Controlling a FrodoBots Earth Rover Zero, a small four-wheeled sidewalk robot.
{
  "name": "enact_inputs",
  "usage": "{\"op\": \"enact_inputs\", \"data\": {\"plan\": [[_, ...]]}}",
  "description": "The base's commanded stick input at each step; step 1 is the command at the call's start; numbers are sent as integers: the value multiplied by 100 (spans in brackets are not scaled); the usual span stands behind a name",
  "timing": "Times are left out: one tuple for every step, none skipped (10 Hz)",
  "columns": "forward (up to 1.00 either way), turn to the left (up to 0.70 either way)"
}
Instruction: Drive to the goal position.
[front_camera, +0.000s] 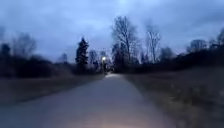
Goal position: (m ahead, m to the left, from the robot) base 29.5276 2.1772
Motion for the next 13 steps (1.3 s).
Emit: {"op": "enact_inputs", "data": {"plan": [[100, 0], [100, 0], [100, 0], [100, 0], [100, 0], [100, 0], [100, 4], [100, 10], [100, 5], [100, 0], [100, 0], [100, 0], [100, 0]]}}
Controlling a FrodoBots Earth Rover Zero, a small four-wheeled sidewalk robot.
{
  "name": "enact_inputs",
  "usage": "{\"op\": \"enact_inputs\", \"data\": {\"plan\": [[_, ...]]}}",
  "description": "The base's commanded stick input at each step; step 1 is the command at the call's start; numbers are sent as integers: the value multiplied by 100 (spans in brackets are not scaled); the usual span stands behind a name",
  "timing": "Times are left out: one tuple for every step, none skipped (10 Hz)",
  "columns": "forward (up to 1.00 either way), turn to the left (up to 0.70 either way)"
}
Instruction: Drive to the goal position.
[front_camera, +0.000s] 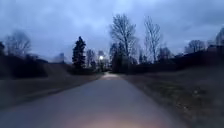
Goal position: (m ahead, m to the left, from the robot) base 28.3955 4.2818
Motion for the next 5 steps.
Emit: {"op": "enact_inputs", "data": {"plan": [[100, 0], [100, 0], [100, 0], [100, 0], [100, 0]]}}
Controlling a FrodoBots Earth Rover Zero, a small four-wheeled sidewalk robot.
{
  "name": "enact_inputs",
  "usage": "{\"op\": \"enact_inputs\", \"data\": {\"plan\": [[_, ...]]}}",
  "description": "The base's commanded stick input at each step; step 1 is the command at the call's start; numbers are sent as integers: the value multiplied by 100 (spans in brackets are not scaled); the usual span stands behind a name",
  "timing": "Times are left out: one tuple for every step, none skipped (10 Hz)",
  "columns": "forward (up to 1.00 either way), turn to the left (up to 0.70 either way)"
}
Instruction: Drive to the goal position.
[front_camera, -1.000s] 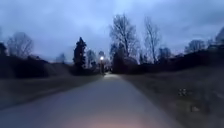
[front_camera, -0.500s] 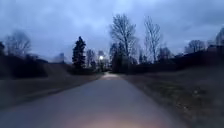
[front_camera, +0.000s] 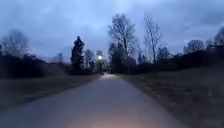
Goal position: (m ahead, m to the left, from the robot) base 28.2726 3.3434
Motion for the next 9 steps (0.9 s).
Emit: {"op": "enact_inputs", "data": {"plan": [[100, 0], [100, 0], [100, 0], [100, 0], [100, 0], [100, 0], [100, 0], [100, 0], [100, 0]]}}
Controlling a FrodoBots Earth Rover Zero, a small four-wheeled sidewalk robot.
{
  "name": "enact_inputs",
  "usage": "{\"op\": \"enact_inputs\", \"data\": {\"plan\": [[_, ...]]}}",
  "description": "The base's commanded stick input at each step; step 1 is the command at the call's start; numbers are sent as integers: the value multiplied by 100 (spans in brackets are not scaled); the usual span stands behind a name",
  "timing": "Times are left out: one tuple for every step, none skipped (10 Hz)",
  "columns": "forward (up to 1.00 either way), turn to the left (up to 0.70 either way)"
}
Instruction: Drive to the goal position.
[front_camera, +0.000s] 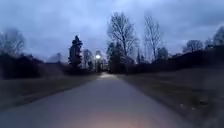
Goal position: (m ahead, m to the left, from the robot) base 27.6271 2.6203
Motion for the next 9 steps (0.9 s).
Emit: {"op": "enact_inputs", "data": {"plan": [[100, 0], [100, 31], [100, 40], [100, 37], [100, 30], [100, 3], [100, 0], [100, 0], [100, 0]]}}
